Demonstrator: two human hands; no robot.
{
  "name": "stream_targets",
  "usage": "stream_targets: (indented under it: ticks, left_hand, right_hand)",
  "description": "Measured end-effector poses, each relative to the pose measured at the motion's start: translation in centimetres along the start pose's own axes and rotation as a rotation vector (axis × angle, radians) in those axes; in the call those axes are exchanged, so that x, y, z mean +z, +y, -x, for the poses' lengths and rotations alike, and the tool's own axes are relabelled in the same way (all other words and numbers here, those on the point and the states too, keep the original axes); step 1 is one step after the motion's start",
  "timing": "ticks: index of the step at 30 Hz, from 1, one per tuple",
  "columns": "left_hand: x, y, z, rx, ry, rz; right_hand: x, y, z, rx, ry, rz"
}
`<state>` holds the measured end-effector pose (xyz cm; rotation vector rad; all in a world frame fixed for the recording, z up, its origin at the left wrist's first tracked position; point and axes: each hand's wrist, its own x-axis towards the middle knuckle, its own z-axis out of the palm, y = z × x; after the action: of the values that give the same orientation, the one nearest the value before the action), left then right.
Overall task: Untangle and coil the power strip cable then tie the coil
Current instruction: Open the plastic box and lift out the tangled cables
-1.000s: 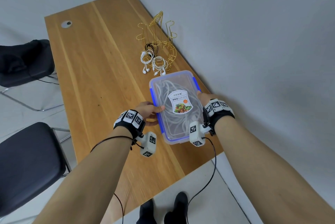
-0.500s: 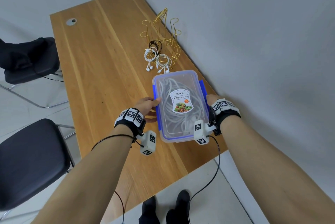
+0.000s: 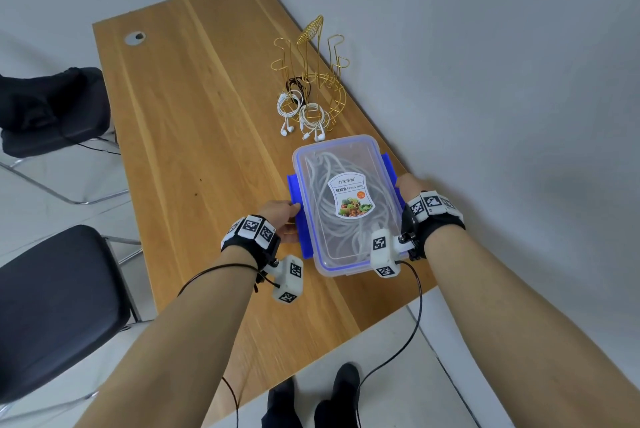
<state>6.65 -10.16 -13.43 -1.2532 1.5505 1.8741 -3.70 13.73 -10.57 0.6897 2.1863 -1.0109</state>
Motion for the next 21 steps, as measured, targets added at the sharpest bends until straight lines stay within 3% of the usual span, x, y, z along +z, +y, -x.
stream_targets:
  ticks: [3, 6, 8, 10, 13, 21]
  left_hand:
    - [0.6, 0.2, -0.2, 0.004, 0.063, -0.071]
    - [0.0, 1.4, -0.4, 0.096, 0.298, -0.193]
    - [-0.2, 2.4, -0.3, 0.187, 0.363, -0.194]
    - [0.4, 3.3, 0.3, 0.206, 0.295, -0.153]
    - [1.8, 4.4, 1.7, 0.156, 0.22, -0.083]
    - [1.8, 4.7, 3.0, 0.127, 0.197, -0.075]
  right_hand:
    - [-0.2, 1.0, -0.2, -0.078, 0.063, 0.083]
    - [-0.7, 0.8, -0.2, -0.087, 0.175, -0.113]
    - [-0.7, 0.1, -0.3, -0.113, 0.116, -0.217]
    - [-0.7, -0.3, 0.6, -0.088, -0.027, -0.301]
    - [-0.3, -0.3, 1.0, -0.055, -0.08, -0.311]
    - [0.2, -0.6, 1.4, -0.122, 0.034, -0.239]
